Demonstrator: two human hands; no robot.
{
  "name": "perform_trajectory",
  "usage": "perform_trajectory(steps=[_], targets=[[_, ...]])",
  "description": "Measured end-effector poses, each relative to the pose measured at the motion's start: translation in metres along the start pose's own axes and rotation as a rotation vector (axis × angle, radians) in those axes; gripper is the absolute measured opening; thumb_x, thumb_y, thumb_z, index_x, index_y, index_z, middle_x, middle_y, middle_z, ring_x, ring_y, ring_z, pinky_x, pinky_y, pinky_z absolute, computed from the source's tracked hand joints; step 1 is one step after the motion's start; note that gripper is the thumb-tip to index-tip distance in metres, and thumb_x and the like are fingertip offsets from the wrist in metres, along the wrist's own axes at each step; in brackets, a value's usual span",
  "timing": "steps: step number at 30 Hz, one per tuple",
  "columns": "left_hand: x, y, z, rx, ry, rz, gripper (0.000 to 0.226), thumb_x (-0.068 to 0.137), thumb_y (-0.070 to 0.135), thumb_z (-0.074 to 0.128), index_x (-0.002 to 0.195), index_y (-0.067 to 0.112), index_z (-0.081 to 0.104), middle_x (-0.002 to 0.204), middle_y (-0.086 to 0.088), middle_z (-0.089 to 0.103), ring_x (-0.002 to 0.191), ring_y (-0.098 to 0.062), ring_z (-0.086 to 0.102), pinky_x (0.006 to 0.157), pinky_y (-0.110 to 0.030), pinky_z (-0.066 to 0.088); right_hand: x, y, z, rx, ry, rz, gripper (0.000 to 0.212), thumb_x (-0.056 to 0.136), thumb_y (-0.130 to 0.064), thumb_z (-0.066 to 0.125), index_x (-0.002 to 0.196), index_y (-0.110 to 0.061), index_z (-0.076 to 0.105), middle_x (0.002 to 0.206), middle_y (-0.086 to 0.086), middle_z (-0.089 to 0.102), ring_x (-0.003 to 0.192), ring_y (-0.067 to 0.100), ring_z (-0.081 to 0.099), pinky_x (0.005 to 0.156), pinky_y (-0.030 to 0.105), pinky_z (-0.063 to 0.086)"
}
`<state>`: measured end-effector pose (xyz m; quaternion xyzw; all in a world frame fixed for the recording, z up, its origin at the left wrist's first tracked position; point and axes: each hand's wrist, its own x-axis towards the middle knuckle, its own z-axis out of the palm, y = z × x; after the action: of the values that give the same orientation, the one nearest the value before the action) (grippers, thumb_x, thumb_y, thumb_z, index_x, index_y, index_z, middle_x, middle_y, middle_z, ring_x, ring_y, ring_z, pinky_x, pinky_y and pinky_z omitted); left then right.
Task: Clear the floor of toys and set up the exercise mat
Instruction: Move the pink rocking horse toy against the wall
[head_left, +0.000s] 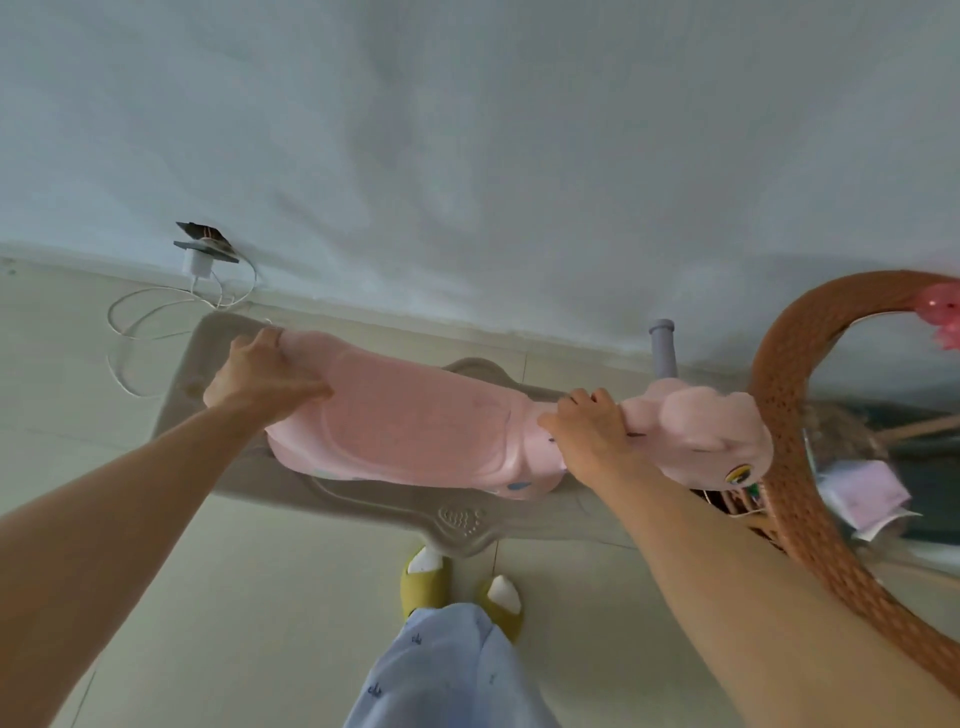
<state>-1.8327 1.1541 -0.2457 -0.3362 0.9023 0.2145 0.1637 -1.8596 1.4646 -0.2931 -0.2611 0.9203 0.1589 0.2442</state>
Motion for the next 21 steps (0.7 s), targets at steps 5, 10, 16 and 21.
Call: perform_trajectory(steps=[5,10,16,21], targets=[[0.066,0.011,0.071,-0.020,-0.083,0.033,0.080,0.062,0.031,0.080,0.131,0.021,0.042,0.128,-0.012,0.047,0.112,-0.035,0.052,0.090,-0.047,0.046,0.062,0.005,0.050,0.017,-0.106,0.044,0.025,0.090,-0.015,0.048,0.113,-0.020,0.058,0.118,0.006,0.055,0.113,0.027,0.043,0.093,0.036,0.030],[0.077,0.004,0.081,-0.014,-0.018,0.017,0.080,0.062,0.031,0.081,0.130,0.017,0.041,0.126,-0.016,0.046,0.108,-0.038,0.053,0.087,-0.046,0.045,0.073,0.008,0.057,0.011,-0.004,0.047,0.030,0.091,-0.010,0.045,0.115,-0.022,0.058,0.119,0.004,0.056,0.114,0.027,0.043,0.093,0.036,0.030],[0.105,0.007,0.129,-0.020,-0.034,0.023,0.078,0.063,0.032,0.079,0.129,0.018,0.041,0.123,-0.015,0.046,0.103,-0.038,0.055,0.077,-0.042,0.044,0.107,0.015,0.094,0.002,-0.045,0.068,0.029,0.091,-0.010,0.046,0.115,-0.024,0.056,0.118,0.002,0.056,0.113,0.025,0.043,0.090,0.035,0.030],[0.122,0.010,0.162,-0.044,-0.044,0.004,0.077,0.064,0.031,0.078,0.130,0.019,0.042,0.124,-0.013,0.046,0.102,-0.036,0.055,0.074,-0.037,0.040,0.132,0.024,0.121,-0.012,-0.031,0.072,0.032,0.091,-0.010,0.046,0.116,-0.026,0.057,0.119,0.002,0.056,0.113,0.025,0.044,0.091,0.036,0.031]])
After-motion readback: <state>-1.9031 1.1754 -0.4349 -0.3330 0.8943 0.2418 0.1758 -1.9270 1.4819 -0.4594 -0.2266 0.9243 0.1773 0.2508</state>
